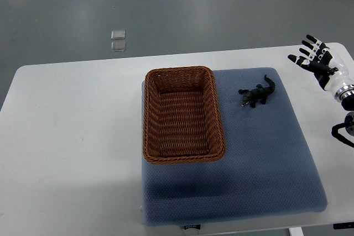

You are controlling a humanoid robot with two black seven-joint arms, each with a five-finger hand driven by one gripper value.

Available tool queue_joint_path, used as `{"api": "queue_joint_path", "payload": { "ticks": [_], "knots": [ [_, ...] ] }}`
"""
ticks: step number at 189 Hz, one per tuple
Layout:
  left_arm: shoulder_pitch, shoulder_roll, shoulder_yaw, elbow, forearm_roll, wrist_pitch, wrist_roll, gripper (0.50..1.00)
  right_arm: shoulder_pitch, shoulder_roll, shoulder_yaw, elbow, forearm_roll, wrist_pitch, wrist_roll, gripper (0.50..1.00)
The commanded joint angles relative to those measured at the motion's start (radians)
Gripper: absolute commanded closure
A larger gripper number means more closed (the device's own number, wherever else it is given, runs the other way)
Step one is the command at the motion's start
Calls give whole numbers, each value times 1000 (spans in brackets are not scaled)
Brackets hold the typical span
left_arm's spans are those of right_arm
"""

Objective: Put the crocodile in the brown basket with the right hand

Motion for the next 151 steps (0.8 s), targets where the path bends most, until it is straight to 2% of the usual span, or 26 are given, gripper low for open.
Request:
{"api": "queue_joint_path", "payload": {
  "ticks": [1,151],
  "knots": [
    [-2,0,3,0,1,0,0,500,-2,8,-5,3,0,2,1,570],
    [6,0,-2,0,4,0,0,500,2,12,-14,3,0,10,1,570]
  ]
}}
